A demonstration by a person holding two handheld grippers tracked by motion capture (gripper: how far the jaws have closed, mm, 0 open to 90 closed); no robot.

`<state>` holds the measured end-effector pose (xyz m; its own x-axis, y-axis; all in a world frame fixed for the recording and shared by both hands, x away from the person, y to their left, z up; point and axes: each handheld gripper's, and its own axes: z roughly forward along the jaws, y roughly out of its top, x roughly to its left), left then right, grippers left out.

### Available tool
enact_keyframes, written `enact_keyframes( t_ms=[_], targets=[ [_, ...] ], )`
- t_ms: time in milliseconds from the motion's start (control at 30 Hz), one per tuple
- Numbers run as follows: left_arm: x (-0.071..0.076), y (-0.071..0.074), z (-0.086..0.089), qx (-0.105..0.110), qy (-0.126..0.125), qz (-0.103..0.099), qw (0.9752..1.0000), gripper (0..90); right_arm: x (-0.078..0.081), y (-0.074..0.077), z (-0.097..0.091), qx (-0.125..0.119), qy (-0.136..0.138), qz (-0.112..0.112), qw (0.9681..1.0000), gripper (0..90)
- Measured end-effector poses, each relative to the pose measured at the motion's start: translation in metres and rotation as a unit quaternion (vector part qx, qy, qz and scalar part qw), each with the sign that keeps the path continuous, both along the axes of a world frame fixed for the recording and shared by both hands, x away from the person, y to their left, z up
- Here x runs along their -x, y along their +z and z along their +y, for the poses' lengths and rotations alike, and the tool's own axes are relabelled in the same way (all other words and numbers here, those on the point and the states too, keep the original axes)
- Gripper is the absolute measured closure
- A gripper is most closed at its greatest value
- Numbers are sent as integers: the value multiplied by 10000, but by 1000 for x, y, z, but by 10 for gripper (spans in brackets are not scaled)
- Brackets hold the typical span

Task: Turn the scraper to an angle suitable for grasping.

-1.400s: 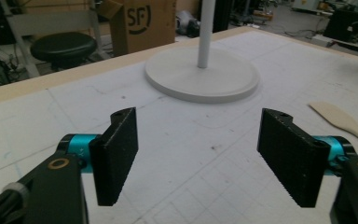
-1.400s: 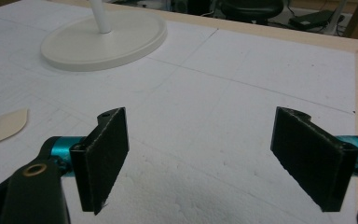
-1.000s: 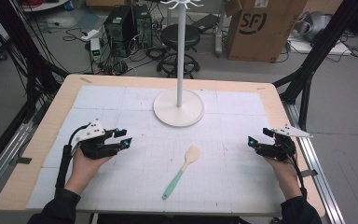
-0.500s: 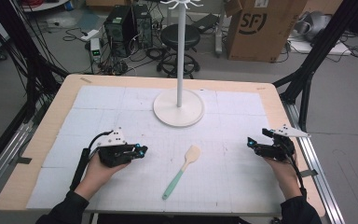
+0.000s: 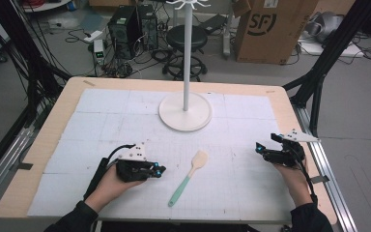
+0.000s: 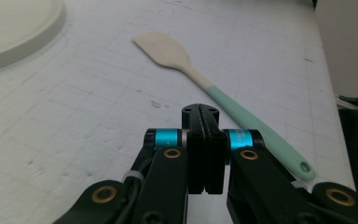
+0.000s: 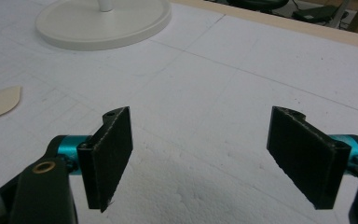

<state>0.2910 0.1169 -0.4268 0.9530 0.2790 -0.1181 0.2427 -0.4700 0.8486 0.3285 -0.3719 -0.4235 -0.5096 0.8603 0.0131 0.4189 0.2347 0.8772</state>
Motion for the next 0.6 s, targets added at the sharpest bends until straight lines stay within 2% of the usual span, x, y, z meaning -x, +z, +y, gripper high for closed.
enact_keyframes(
  t_ms=[267, 600],
  targets=[
    [6, -8, -17, -179, -284, 120, 9994, 897, 0, 0, 1, 38, 30, 8, 10000, 221],
    [8, -10, -21, -270, -474, 155, 9984, 897, 0, -1, 2, 72, 35, 20, 10000, 224]
  ],
)
